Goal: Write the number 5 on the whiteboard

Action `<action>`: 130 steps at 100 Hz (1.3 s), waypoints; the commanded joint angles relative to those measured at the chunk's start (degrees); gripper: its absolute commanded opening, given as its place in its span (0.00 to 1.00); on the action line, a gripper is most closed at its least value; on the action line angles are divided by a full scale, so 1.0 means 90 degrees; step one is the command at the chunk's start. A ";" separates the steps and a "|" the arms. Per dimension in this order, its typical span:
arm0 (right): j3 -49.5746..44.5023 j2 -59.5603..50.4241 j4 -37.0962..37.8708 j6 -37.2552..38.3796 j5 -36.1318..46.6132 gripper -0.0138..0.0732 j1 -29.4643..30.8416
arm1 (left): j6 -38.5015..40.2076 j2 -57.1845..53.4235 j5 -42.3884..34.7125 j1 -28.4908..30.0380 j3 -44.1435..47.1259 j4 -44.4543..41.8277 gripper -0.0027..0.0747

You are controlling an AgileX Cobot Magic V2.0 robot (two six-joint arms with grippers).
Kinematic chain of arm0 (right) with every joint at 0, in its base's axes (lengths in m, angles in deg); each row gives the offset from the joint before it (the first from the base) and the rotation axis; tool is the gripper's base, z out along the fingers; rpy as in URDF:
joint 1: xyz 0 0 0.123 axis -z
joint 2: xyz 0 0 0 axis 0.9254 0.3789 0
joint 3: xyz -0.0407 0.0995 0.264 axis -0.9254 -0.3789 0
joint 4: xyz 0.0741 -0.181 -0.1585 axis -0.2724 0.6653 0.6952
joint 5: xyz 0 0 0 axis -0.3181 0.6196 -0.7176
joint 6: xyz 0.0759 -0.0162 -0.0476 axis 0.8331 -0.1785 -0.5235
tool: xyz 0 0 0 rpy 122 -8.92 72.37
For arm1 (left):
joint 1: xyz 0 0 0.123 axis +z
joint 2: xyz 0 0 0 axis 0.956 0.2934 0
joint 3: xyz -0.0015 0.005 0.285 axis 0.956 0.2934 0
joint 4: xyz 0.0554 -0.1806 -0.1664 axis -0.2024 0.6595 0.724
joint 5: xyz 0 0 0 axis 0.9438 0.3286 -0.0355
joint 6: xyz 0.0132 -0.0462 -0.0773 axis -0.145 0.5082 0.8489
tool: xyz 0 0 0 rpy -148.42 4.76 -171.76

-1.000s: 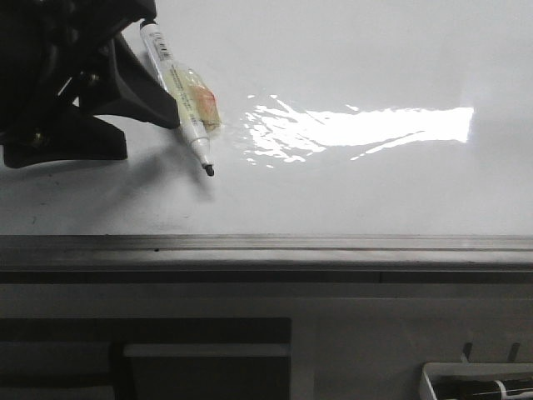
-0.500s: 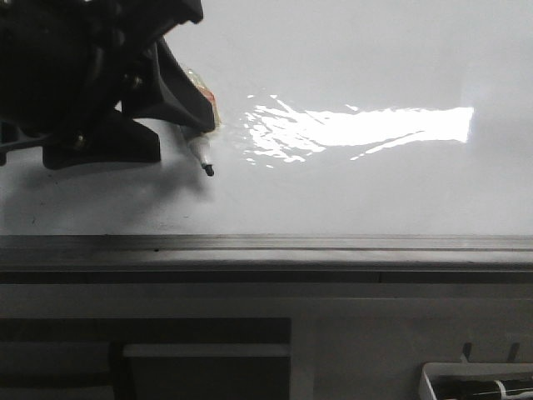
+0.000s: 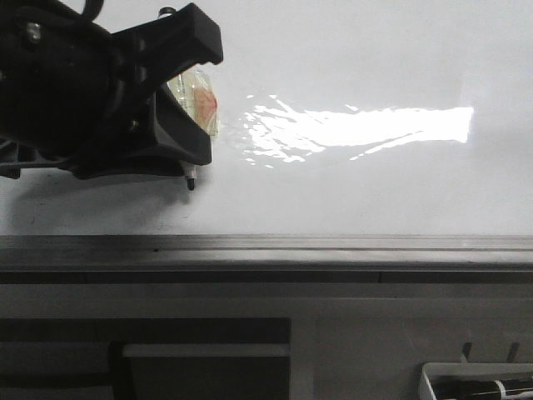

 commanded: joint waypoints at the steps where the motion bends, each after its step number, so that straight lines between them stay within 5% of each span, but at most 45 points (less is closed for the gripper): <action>1: 0.0292 0.0095 -0.0275 -0.0331 0.0301 0.54 -0.0050 | 0.0006 -0.0313 -0.0009 -0.0014 -0.0170 -0.0855 0.01; 26: 0.0647 0.0109 -0.3466 -0.4599 -0.0300 0.54 -0.0650 | -0.0004 -0.1063 0.1465 -0.0014 -0.0279 -0.4294 0.01; 40: 0.0880 0.0369 -0.4254 -0.5507 -0.0387 0.55 -0.0959 | -0.0473 -0.1338 0.2156 -0.0084 -0.0390 -0.5509 0.01; 63: 0.1286 0.1182 -0.4601 -0.6639 -0.0811 0.65 -0.1175 | -0.2649 -0.1383 0.2397 -0.1038 -0.0390 -0.5569 0.01; 94: 0.1530 0.2035 -0.5413 -0.8769 -0.1016 0.65 -0.2427 | -0.2664 -0.1383 0.2243 -0.1316 -0.0390 -0.5610 0.01; 130: 0.1533 0.3217 -0.6716 -0.8855 0.0736 0.65 -0.3585 | -0.2664 -0.1383 0.2002 -0.1316 -0.0390 -0.5610 0.01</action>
